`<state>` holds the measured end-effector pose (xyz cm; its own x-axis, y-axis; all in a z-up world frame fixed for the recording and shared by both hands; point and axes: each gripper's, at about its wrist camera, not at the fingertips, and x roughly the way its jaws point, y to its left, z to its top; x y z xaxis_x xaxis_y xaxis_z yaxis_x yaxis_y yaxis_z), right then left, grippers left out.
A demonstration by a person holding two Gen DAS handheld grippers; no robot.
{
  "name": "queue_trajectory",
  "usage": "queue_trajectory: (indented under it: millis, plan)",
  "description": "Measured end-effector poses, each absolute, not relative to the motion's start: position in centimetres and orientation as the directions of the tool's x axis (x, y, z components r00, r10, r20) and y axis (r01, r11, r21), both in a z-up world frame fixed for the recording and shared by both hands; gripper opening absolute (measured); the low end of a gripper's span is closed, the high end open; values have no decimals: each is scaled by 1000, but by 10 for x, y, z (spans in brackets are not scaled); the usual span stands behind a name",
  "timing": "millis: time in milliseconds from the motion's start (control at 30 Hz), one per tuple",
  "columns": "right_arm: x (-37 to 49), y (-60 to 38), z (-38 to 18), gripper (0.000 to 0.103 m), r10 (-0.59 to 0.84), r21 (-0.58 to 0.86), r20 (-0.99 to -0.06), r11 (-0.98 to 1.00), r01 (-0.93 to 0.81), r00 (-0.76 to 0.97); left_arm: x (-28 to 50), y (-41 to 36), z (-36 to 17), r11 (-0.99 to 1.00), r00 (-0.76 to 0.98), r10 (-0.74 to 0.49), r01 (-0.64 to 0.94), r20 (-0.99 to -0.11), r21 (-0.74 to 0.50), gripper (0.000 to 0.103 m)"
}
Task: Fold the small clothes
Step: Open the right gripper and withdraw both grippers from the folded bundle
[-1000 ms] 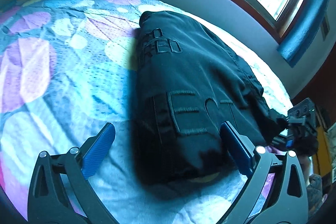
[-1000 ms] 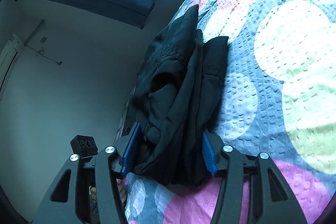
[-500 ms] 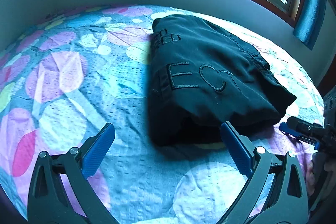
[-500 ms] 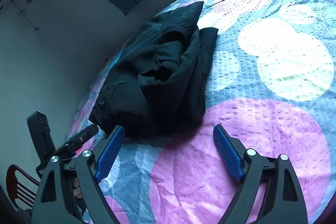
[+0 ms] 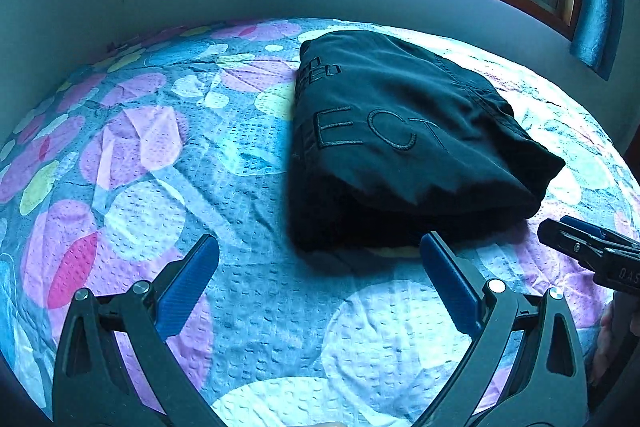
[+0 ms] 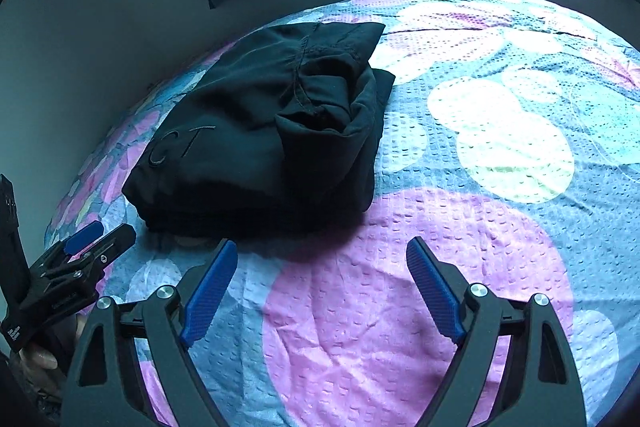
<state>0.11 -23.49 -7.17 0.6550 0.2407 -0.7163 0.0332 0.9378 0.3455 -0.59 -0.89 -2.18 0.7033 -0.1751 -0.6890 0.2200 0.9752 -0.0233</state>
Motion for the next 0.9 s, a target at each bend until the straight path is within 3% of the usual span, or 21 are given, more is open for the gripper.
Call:
queue_trajectory:
  millis: [900]
  plan:
    - [2, -224, -69, 85, 202, 293, -726, 956, 30, 658, -7, -5, -16, 980, 723, -165, 198, -671, -27, 100]
